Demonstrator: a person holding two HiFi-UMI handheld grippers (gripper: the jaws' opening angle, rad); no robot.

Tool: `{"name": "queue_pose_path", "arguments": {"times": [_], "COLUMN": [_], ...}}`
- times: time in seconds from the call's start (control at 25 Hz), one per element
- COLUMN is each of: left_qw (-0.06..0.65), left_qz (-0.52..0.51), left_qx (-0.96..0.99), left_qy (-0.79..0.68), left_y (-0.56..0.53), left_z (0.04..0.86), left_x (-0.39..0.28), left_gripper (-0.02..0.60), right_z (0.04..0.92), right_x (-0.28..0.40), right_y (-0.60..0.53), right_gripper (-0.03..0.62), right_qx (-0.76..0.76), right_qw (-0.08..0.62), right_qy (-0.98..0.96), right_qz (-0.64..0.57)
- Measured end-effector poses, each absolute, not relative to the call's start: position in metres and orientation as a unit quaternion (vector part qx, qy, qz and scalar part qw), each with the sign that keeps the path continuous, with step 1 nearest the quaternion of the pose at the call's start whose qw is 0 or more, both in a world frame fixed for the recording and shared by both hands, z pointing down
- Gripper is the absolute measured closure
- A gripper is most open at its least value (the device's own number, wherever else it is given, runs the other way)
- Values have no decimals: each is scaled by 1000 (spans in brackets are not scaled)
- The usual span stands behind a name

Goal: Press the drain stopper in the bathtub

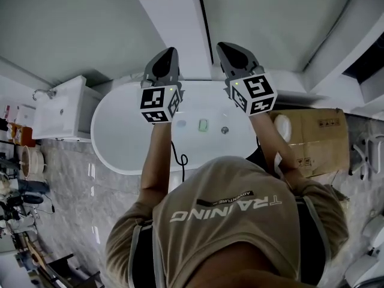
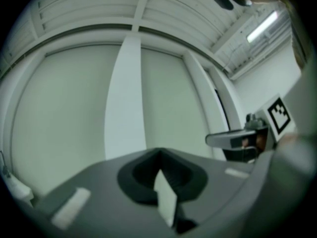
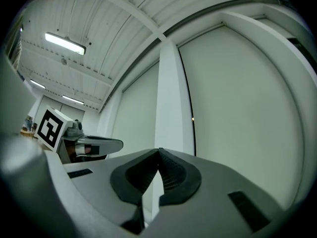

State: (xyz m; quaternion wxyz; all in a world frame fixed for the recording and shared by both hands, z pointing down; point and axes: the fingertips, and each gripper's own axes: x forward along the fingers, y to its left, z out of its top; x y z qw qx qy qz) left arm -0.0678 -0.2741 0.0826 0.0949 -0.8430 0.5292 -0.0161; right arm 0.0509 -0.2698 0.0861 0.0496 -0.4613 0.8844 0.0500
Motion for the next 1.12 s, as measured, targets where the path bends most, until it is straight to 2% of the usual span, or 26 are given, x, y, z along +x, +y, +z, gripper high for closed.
{"name": "queue_pose_path", "arguments": {"times": [0.44, 1.12], "left_qw": [71, 78], "left_qz": [-5, -19], "left_qx": [-850, -851], "left_qy": [523, 518], "left_y": [-277, -278], "left_z": [88, 97], "left_x": [-63, -58], "left_gripper": [580, 580], "right_z": [91, 102], "right_x": [56, 44], "right_y": [-270, -278], "right_gripper": [586, 586], "right_qx": [-468, -450], "right_qw": [41, 33], "right_qy": [881, 891], "right_qz": [48, 39]}}
